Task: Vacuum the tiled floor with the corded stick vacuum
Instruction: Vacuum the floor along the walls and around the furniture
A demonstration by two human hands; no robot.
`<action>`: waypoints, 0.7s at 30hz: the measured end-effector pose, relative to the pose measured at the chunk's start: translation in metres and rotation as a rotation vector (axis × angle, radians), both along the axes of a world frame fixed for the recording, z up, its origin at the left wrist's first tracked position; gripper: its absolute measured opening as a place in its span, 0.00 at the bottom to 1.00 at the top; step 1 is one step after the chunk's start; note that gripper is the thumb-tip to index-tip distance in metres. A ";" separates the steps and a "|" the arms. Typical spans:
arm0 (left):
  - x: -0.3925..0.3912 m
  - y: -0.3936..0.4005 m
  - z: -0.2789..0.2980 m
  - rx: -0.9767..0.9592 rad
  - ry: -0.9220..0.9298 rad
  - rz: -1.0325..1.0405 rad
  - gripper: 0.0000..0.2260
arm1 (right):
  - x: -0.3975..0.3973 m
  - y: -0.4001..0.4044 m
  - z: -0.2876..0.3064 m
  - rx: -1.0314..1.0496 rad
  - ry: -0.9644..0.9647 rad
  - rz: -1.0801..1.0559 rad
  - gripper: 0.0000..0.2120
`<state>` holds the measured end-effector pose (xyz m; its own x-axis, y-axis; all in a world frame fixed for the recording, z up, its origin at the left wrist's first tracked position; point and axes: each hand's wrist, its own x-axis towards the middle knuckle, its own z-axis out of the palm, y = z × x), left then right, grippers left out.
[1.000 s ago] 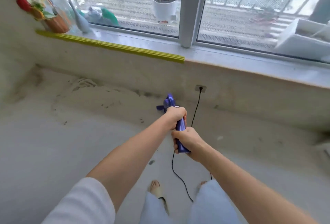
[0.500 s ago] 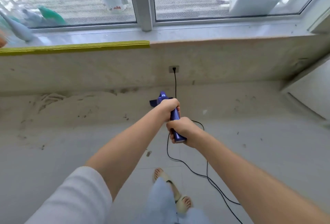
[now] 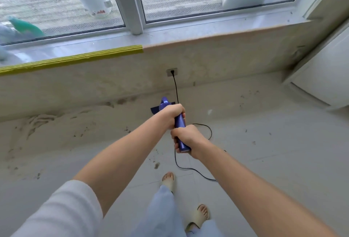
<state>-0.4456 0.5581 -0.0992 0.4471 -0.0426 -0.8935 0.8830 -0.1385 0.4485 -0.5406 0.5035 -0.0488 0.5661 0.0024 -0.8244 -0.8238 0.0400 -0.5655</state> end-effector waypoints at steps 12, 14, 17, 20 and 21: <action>0.080 0.043 -0.006 -0.089 0.012 0.011 0.08 | 0.083 0.048 -0.011 -0.023 0.006 -0.032 0.09; 0.086 0.046 -0.007 -0.076 -0.002 -0.001 0.08 | 0.089 0.051 -0.012 -0.035 0.010 -0.024 0.08; 0.090 0.050 -0.008 -0.071 0.006 -0.005 0.07 | 0.092 0.056 -0.009 -0.030 0.032 -0.027 0.09; 0.091 0.057 -0.005 -0.103 0.017 -0.002 0.08 | 0.093 0.062 0.000 0.017 0.067 -0.056 0.09; 0.091 0.060 -0.003 -0.106 0.024 -0.013 0.09 | 0.093 0.064 0.002 0.030 0.071 -0.069 0.09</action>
<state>-0.3551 0.6182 -0.1020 0.4242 -0.1434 -0.8941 0.8921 -0.1033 0.4398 -0.4474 0.5678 -0.0464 0.5062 -0.0098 -0.8623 -0.8562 0.1140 -0.5039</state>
